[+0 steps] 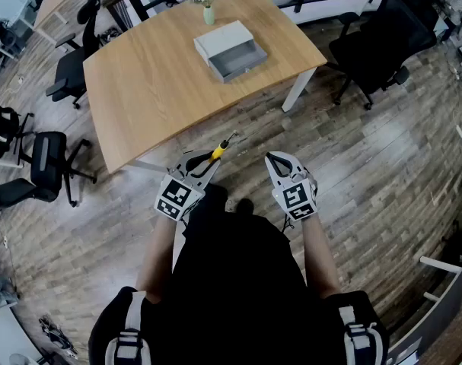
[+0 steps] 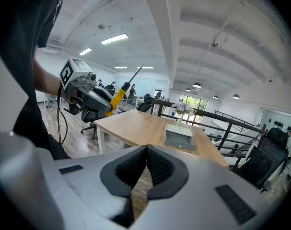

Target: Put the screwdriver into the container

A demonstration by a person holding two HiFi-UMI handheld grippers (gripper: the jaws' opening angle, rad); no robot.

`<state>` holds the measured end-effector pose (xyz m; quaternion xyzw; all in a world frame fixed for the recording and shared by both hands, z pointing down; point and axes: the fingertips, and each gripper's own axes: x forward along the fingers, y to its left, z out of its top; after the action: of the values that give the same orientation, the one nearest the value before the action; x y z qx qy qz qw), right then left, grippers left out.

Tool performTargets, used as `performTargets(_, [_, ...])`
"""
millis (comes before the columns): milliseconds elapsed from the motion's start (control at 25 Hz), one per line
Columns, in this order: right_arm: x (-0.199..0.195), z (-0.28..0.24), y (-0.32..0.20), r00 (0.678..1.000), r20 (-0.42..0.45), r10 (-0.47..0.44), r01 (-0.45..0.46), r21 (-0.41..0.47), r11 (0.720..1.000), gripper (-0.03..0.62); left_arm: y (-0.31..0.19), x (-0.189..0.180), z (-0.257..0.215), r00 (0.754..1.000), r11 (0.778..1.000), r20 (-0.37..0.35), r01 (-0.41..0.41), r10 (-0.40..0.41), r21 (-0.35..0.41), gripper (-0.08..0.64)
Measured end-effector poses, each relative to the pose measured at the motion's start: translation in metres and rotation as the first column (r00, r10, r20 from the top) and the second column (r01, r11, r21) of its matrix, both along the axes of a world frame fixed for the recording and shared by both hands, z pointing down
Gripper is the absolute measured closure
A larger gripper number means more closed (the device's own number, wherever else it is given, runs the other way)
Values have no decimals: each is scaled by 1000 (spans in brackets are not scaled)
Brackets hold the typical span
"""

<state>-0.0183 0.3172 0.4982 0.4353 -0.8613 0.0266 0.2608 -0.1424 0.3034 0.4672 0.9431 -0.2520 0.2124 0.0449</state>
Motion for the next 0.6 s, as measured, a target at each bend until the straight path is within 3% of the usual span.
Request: performTargets(600, [1, 10, 2, 998, -55, -24, 23, -7, 1000, 568, 4, -2, 7, 1000, 1000, 9, 15, -14, -20, 476])
